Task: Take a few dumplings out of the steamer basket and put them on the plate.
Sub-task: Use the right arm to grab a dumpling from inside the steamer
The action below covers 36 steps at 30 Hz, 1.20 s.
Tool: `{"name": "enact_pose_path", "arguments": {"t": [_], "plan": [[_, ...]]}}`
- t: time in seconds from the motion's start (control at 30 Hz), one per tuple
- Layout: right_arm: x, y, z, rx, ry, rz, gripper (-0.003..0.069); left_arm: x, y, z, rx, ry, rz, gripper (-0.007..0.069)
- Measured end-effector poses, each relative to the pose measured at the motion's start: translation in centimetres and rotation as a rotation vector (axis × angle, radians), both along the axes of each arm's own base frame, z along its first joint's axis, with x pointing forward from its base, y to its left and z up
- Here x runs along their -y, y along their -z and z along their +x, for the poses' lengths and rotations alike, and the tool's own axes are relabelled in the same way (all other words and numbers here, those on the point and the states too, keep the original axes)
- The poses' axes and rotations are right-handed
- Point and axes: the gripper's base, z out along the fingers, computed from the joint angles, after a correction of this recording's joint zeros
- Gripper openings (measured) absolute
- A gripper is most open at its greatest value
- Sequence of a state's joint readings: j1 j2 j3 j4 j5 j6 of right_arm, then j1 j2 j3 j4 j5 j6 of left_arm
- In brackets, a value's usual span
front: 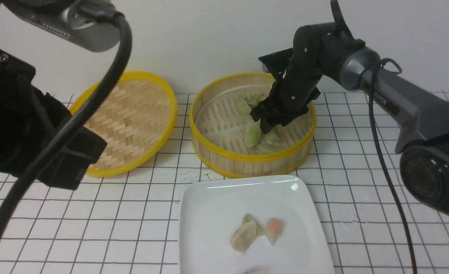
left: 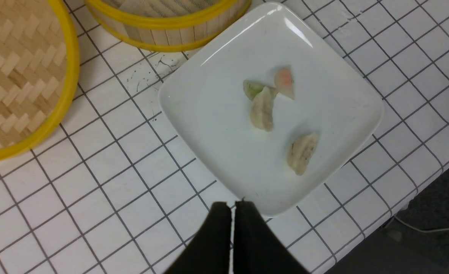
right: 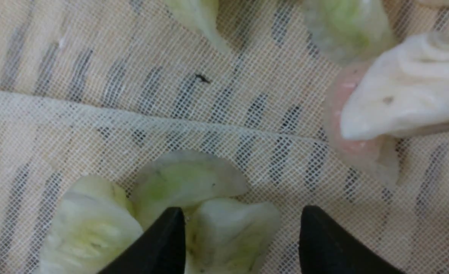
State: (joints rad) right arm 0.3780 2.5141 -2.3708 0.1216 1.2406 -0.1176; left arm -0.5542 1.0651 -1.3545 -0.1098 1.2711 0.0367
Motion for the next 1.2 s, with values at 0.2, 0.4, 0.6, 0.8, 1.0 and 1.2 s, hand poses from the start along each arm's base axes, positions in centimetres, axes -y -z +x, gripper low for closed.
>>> {"name": "enact_pose_path", "arguments": {"t": [0.2, 0.4, 0.6, 0.8, 1.0, 1.2], "plan": [[-0.1, 0.0, 0.0, -0.010, 0.012, 0.018, 0.0166, 0.0, 0.0, 0.0, 0.000, 0.000, 0.000, -0.0006], [0.1, -0.6, 0.0, 0.001, 0.007, 0.019, 0.0132, 0.0, 0.0, 0.0, 0.000, 0.000, 0.000, -0.0006], [1.4, -5.1, -0.4, 0.077, 0.022, 0.043, -0.0002, 0.0, 0.0, 0.0, 0.000, 0.000, 0.000, -0.0006], [1.8, -11.4, -2.0, 0.177, 0.021, 0.122, -0.0012, 0.0, 0.0, 0.0, 0.001, 0.000, 0.001, -0.0006], [1.6, -8.5, -1.4, 0.108, 0.036, 0.105, 0.0043, 0.0, 0.2, 0.0, -0.004, 0.000, 0.004, -0.0006], [1.3, -2.7, -0.3, 0.010, 0.038, 0.048, 0.0241, 0.0, 0.3, 0.0, -0.008, 0.000, 0.006, -0.0006]]}}
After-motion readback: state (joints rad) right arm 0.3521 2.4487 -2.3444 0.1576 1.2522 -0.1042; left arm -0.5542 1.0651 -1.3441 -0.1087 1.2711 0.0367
